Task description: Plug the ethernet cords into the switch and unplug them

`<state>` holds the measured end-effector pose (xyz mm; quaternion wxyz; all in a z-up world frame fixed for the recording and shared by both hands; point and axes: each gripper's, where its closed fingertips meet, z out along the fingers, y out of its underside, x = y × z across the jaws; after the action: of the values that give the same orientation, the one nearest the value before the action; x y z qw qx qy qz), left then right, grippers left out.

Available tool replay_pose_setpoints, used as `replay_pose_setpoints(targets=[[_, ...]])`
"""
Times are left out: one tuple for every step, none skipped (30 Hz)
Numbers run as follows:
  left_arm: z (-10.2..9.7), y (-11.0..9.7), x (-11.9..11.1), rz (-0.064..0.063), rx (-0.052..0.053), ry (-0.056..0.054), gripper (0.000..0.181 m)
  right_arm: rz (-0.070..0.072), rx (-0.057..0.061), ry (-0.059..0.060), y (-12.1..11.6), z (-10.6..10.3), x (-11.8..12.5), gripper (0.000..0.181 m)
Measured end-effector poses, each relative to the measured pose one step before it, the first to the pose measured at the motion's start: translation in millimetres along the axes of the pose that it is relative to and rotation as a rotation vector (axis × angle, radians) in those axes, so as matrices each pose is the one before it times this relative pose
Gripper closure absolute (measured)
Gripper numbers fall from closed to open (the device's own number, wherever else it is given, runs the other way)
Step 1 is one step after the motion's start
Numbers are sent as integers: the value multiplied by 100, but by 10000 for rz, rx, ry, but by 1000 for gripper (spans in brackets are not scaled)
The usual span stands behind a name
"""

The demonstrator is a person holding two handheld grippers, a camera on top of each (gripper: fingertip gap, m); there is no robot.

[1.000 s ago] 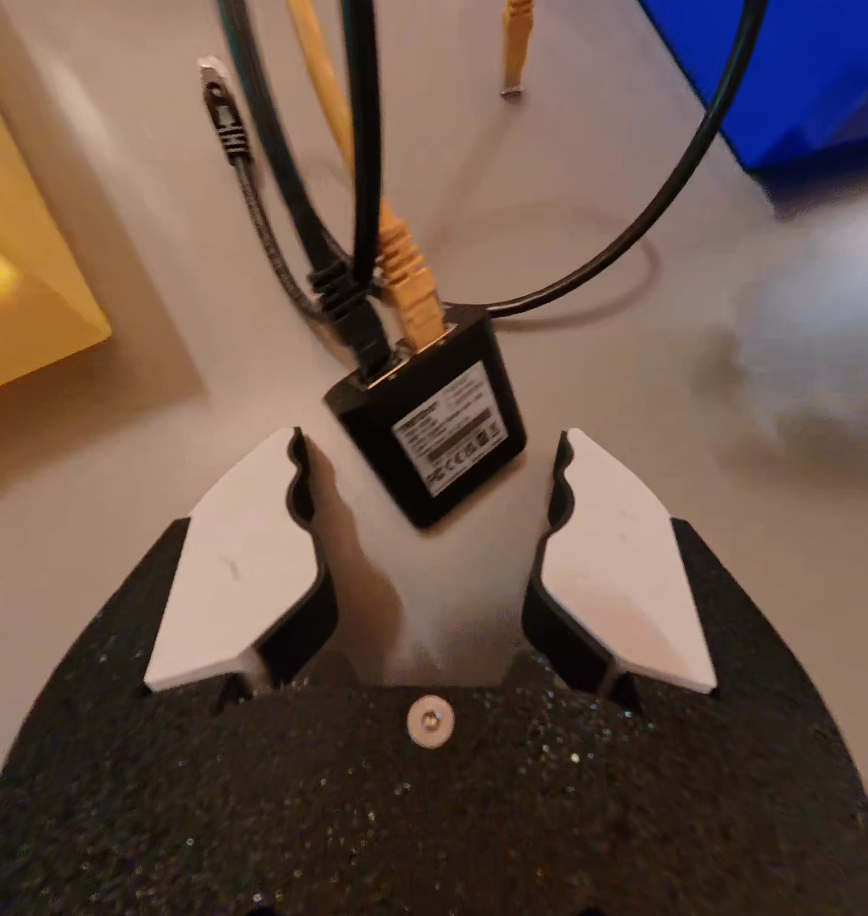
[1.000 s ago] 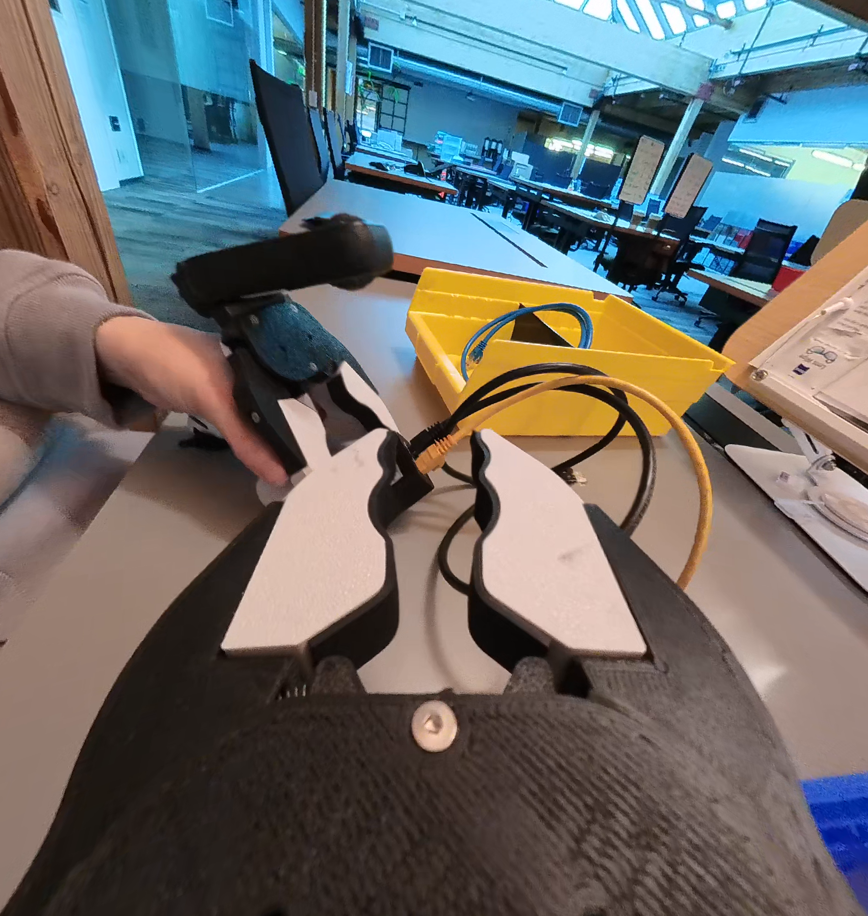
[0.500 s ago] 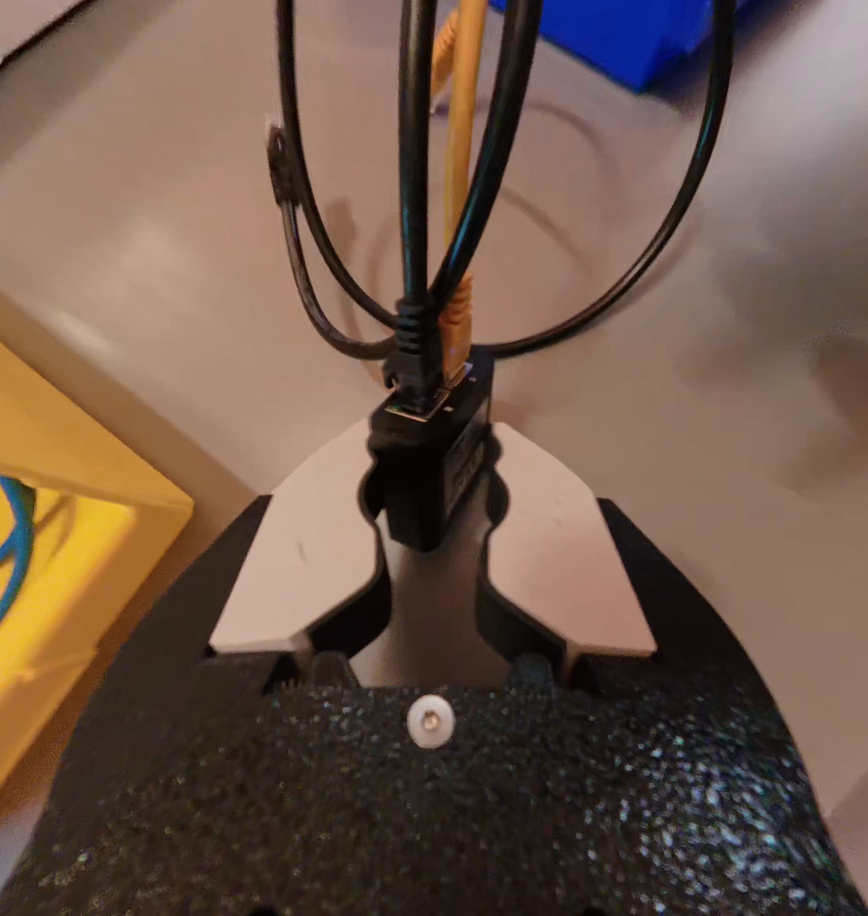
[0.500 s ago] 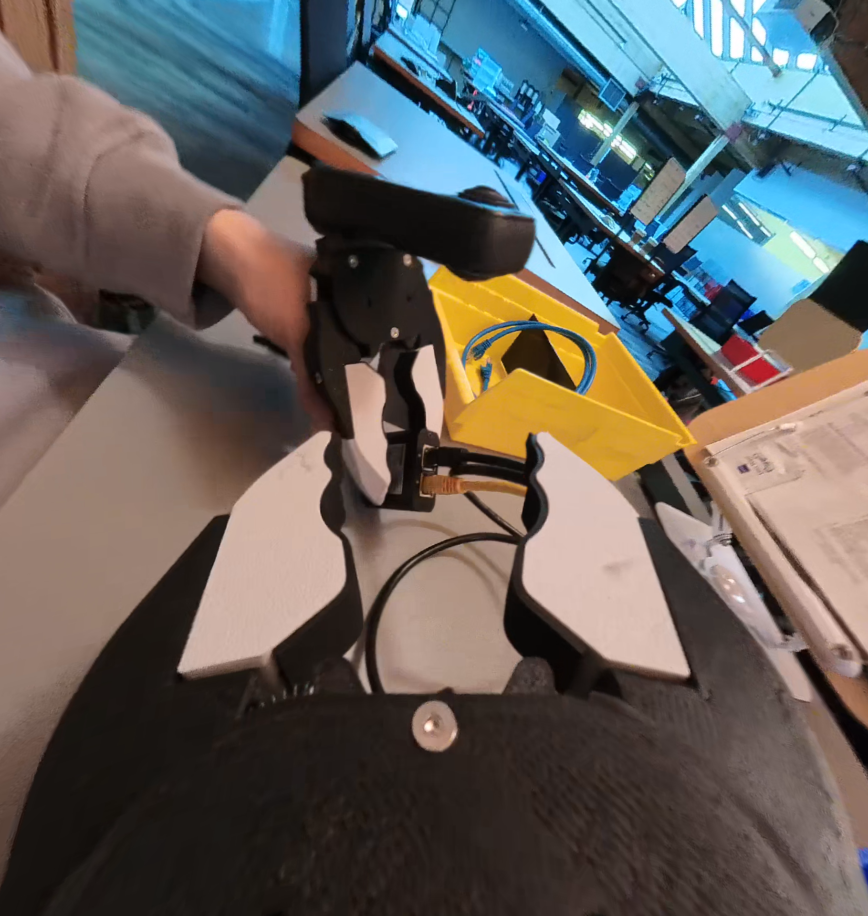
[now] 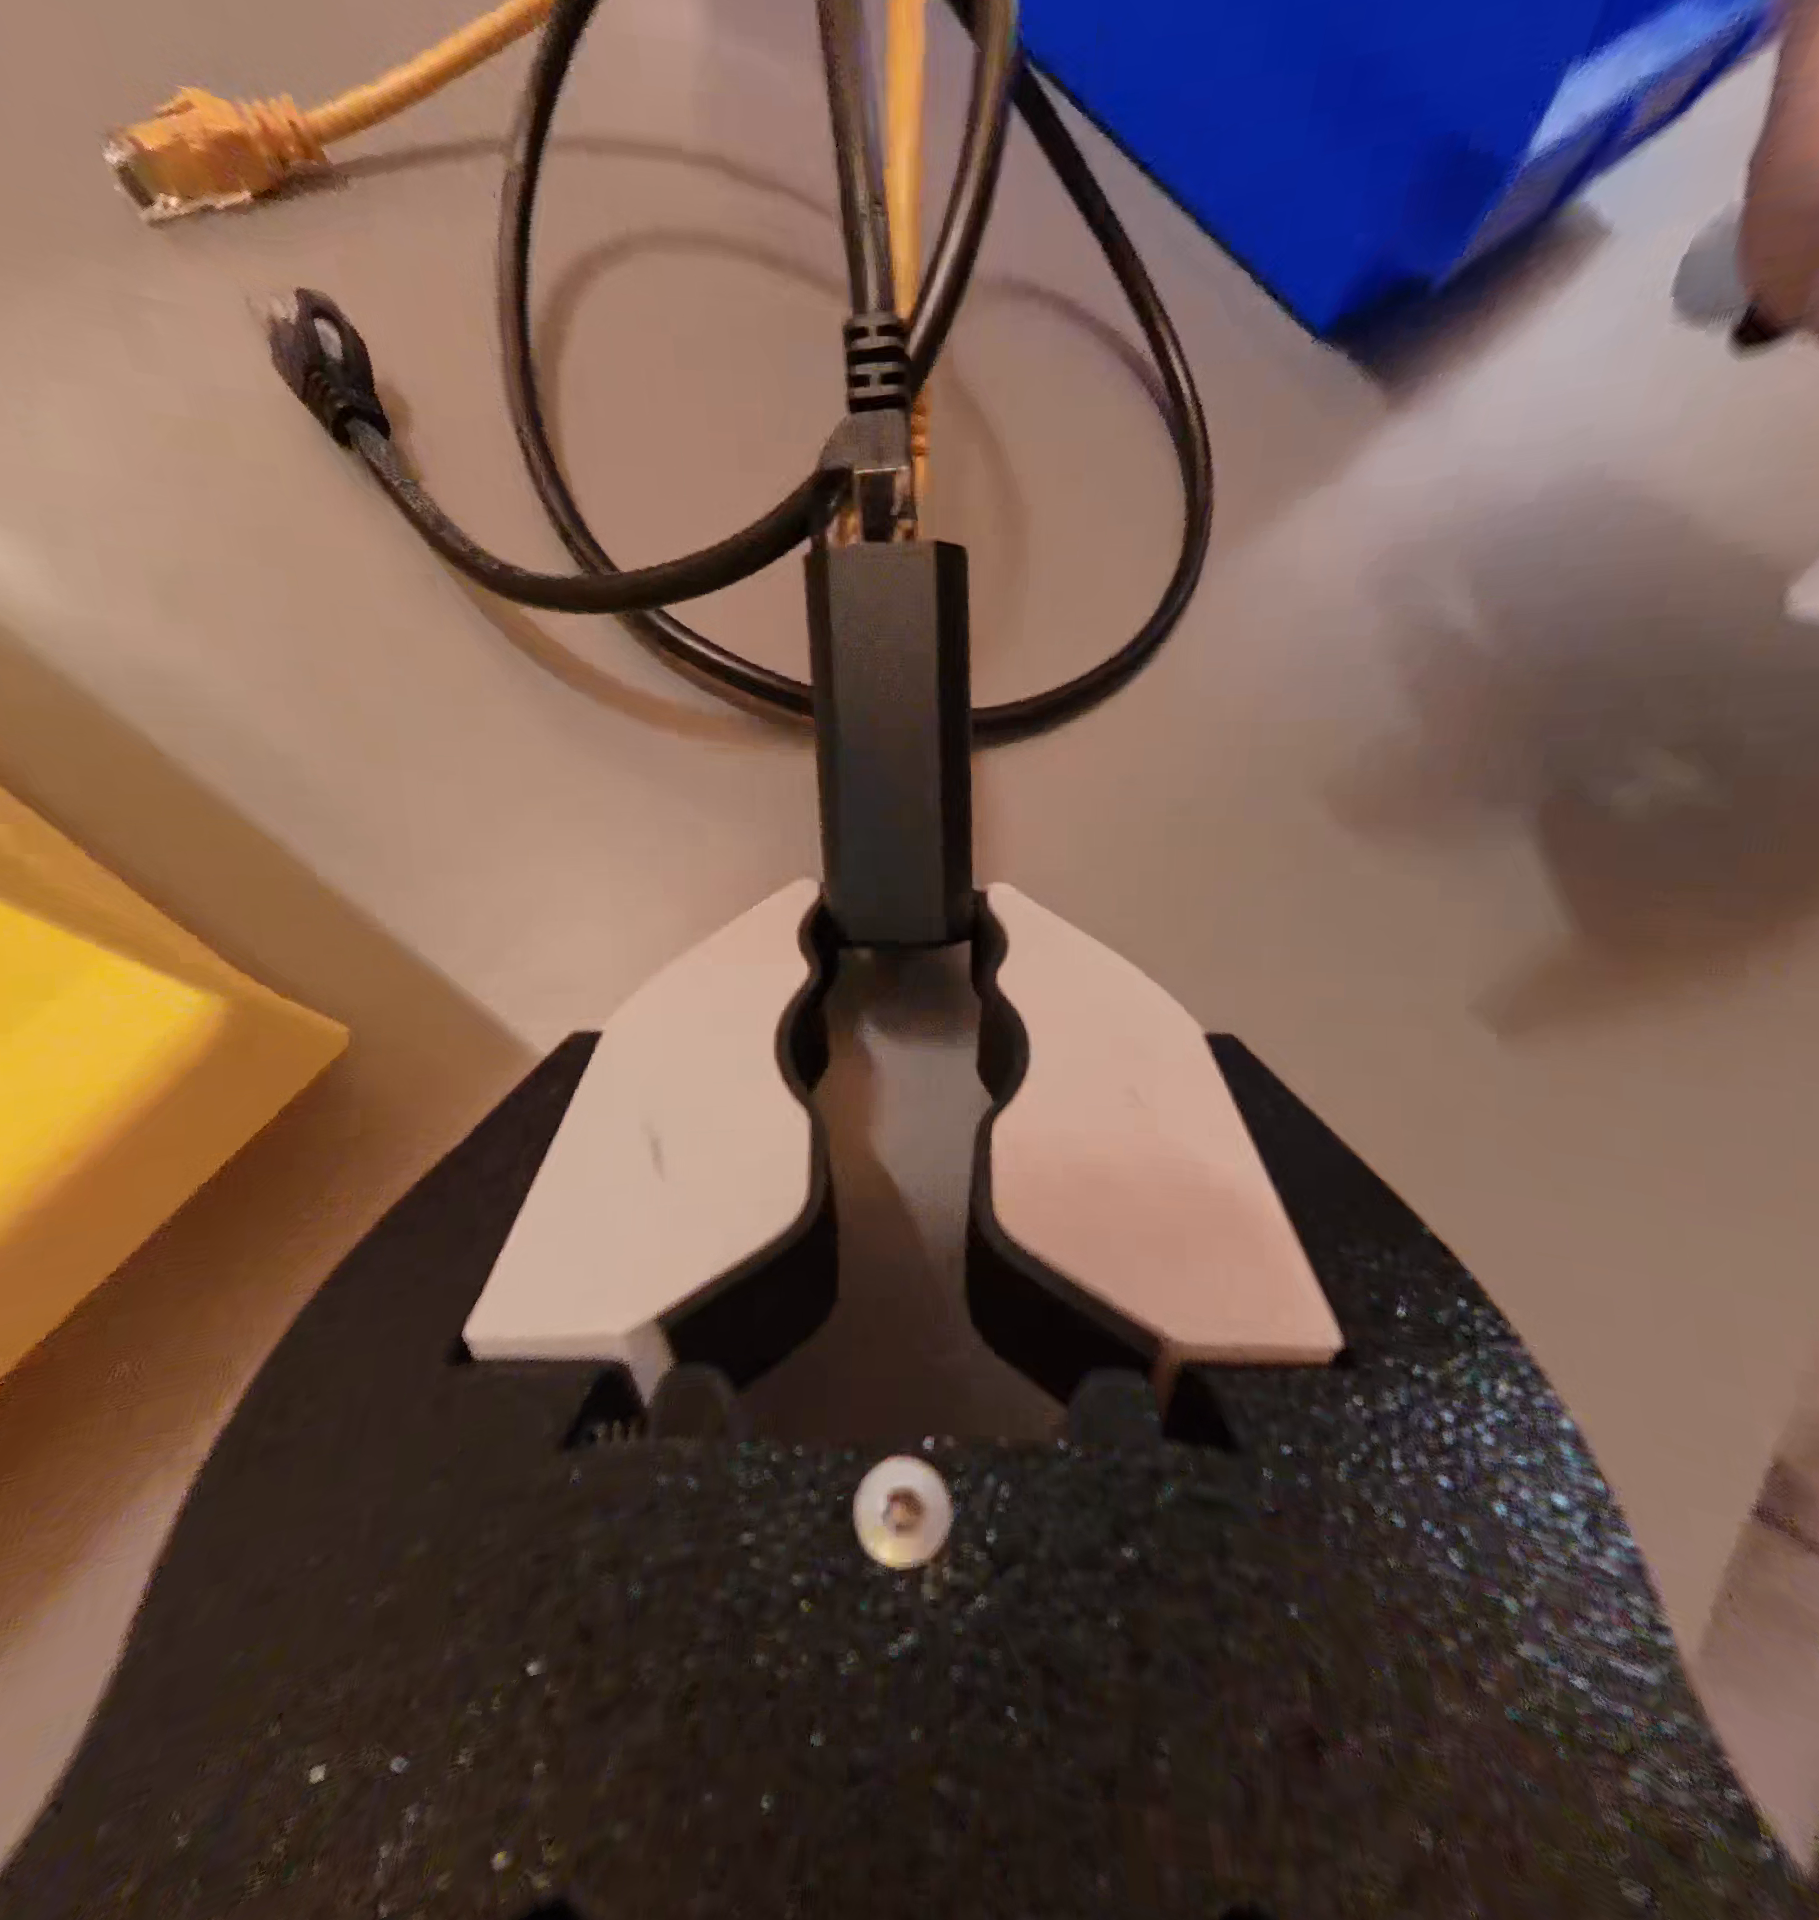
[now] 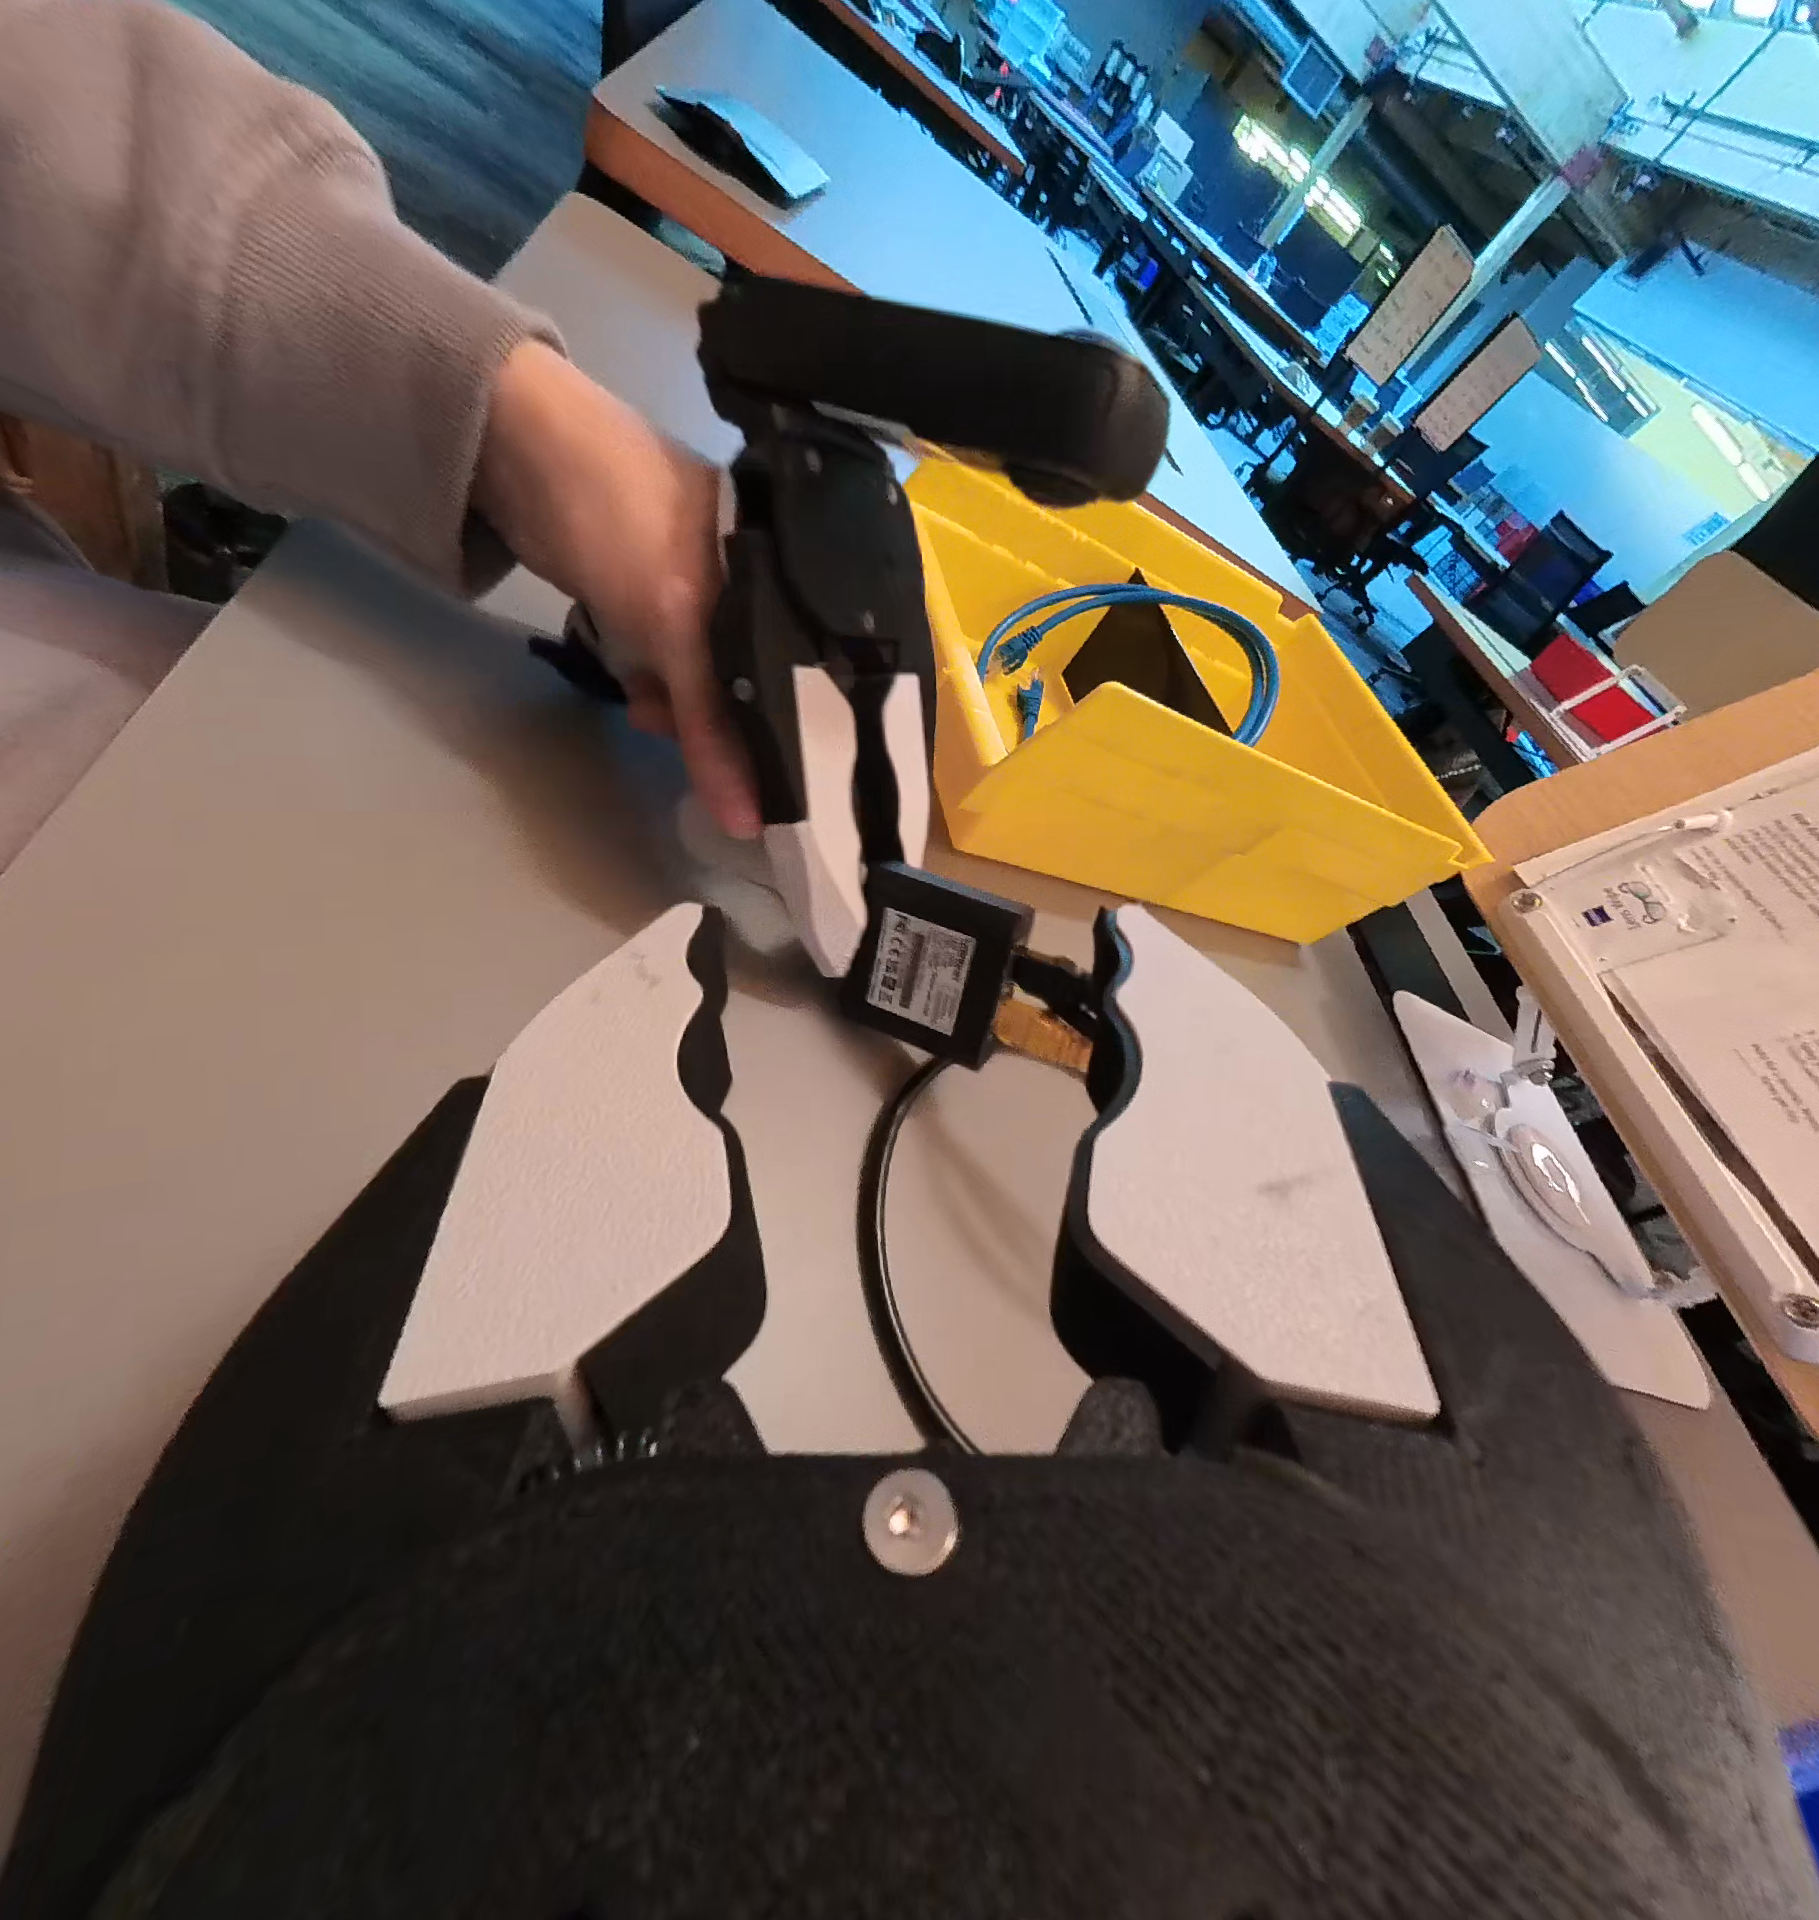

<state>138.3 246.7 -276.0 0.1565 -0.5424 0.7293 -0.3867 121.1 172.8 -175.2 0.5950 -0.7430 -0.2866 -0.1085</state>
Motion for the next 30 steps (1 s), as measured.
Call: replay_pose_setpoints(targets=[[224, -232, -163, -335, 113, 103, 155, 85, 98, -51, -74, 118, -91, 114], [302, -242, -119, -242, 89, 44, 145, -17, 41, 39, 16, 78, 4, 114], [147, -389, 180, -71, 126, 121, 142, -99, -59, 74, 172, 38, 48, 114], [113, -515, 338, 116, 247, 137, 144, -82, -175, 46, 338, 8, 35, 114], [187, -480, 113, 167, 221, -52, 146, -4, -161, -6, 316, -28, -1, 114], [173, -136, -260, 222, -53, -281, 148, 52, -2, 3, 96, -48, 29, 114], [134, -62, 10, 198, -126, -113, 150, 47, 123, 114, -112, -79, 198, 114], [63, -68, 50, -43, -174, -103, 152, -4, 110, 249, -128, -111, 392, 114], [-47, -274, 215, -102, 5, 6, 154, -90, 71, 302, -127, -119, 463, 113], [-197, -438, 482, -216, 85, 220, 156, -138, 76, 293, -182, -128, 435, 112], [-366, -563, 625, -310, 63, 352, 159, -137, 55, 270, -201, -132, 383, 110], [-524, -633, 677, -273, 6, 384, 159, -173, 18, 235, -238, -98, 324, 108], [-599, -591, 874, -130, -129, 502, 158, -248, 61, 235, -369, -50, 274, 103], [-615, -338, 952, -45, -385, 544, 158, -359, 43, 211, -427, -46, 210, 101], [-633, -438, 868, 69, -301, 422, 158, -434, -69, 136, -322, -11, 95, 100], [-611, -448, 786, 130, -248, 316, 158, -487, -184, 56, -205, 25, -1, 97], [-512, -20, 884, 136, -547, 381, 158, -555, -293, 46, -65, 24, -10, 94], [-387, 111, 840, 212, -591, 341, 158, -614, -404, 34, 57, 3, -5, 92], [-255, -4, 794, 316, -455, 297, 158, -648, -353, 76, -55, 4, 57, 91], [-155, -300, 783, 275, -196, 295, 158, -569, -121, 158, -387, 10, 123, 92], [-73, -317, 819, 118, -154, 395, 158, -325, 89, -88, -618, 40, -258, 101], [-3, -196, 817, 100, -191, 494, 158, -46, 42, -292, -414, 139, -549, 109], [10, -335, 654, 31, -41, 460, 158, 69, -41, -214, -61, 273, -440, 107], [34, -335, 558, -78, 30, 491, 158, -60, -128, 61, 315, 267, -73, 102], [40, -262, 399, -150, 44, 448, 158, -149, -238, 379, 612, 203, 365, 104], [38, -167, 155, -157, 58, 302, 158, -174, -231, 197, 627, 85, 140, 111], [29, -127, -37, -187, 93, 189, 159, -197, -63, -118, 359, -46, -242, 119], [41, -77, 3, -183, 108, 220, 159, 19, 98, 50, 92, -42, 34, 119], [76, 57, 21, -111, 40, 183, 159, 395, 217, -212, -70, 0, -227, 119], [53, -171, 65, -102, 229, 166, 158, 504, 179, -238, 4, -26, -145, 119]])
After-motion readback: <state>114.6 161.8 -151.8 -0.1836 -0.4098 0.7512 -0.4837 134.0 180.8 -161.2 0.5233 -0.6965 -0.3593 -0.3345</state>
